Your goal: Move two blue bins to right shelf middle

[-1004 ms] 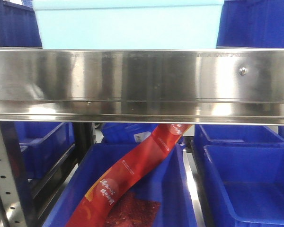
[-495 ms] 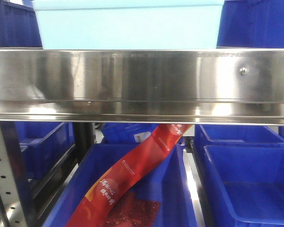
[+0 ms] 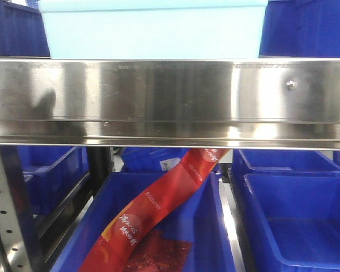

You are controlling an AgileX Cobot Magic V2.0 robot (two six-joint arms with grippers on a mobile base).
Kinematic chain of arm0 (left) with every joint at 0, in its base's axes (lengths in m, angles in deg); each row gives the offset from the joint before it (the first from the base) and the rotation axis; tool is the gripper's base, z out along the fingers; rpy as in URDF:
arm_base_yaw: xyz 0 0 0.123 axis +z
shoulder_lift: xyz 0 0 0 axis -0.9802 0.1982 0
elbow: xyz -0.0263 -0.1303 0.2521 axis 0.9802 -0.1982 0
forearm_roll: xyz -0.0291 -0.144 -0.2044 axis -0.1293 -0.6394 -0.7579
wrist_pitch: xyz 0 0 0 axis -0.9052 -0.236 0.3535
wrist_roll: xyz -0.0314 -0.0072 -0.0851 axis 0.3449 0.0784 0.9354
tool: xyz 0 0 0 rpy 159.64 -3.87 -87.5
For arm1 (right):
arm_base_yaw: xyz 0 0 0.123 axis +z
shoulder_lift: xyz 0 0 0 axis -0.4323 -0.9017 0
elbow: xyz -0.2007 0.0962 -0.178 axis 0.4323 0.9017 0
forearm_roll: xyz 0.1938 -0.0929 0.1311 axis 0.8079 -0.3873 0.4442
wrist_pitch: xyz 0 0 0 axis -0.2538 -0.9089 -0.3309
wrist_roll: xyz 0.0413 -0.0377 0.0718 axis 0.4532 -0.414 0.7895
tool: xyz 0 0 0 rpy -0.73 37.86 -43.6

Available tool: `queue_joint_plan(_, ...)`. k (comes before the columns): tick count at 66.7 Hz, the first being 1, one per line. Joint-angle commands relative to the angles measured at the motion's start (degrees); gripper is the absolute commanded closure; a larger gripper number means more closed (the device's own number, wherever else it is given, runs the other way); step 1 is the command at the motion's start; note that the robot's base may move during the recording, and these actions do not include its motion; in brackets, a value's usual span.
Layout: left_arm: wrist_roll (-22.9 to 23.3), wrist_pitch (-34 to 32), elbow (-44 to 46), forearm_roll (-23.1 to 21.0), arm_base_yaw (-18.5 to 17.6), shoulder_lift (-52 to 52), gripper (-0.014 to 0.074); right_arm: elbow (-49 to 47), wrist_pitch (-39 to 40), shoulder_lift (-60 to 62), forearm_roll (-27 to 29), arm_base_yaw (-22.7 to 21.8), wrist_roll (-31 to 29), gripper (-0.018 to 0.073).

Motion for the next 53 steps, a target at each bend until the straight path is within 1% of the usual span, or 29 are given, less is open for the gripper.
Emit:
queue_joint_plan(1, -0.34, -1.52, 0.01, 0.63, 0.26, -0.41, 0.0707, 0.01, 1.54, 0.1, -0.54, -0.3, -0.2, 0.0721)
queue_joint_plan(6, -0.34, -2.78, 0.01, 0.63, 0.26, -0.41, 0.0707, 0.01, 1.61, 0.1, -0.54, -0.3, -0.2, 0.0721)
queue_joint_plan(53, -0.34, -2.78, 0.01, 0.63, 0.26, -0.41, 0.0707, 0.01, 1.61, 0.1, -0.54, -0.3, -0.2, 0.0721)
